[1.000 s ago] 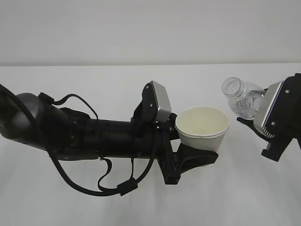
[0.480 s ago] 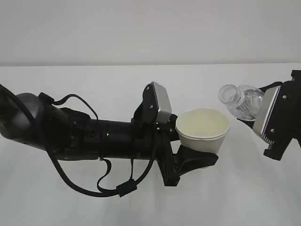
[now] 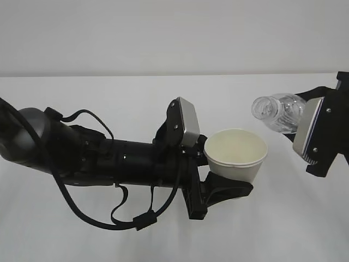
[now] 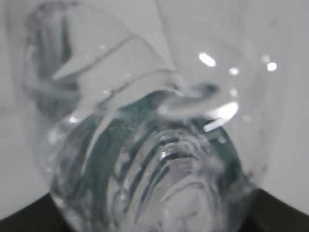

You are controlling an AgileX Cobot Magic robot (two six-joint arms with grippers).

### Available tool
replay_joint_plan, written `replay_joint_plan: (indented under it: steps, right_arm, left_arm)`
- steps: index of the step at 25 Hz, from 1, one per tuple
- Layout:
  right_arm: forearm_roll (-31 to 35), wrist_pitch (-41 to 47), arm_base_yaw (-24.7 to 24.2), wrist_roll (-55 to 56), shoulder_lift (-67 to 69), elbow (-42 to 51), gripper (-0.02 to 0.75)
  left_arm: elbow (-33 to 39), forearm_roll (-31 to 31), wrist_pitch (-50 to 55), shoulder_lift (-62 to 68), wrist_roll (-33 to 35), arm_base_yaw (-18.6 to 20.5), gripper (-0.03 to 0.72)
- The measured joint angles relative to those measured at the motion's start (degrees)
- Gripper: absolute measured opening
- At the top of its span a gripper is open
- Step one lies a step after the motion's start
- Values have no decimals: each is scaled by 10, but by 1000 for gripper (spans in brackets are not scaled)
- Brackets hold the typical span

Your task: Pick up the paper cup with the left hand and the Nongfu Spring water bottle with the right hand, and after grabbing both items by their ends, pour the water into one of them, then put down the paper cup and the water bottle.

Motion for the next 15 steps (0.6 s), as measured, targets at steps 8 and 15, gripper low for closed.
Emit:
replay_joint_plan:
  steps: [8,15]
  right_arm:
    - [-11,2,0,-18,0,-9,438]
    - [-19,7,0,-28,0,-20,436]
  left_arm:
    - [0,0,-1,0,3,0,456]
    - [0,0,-4,0,6,0,456]
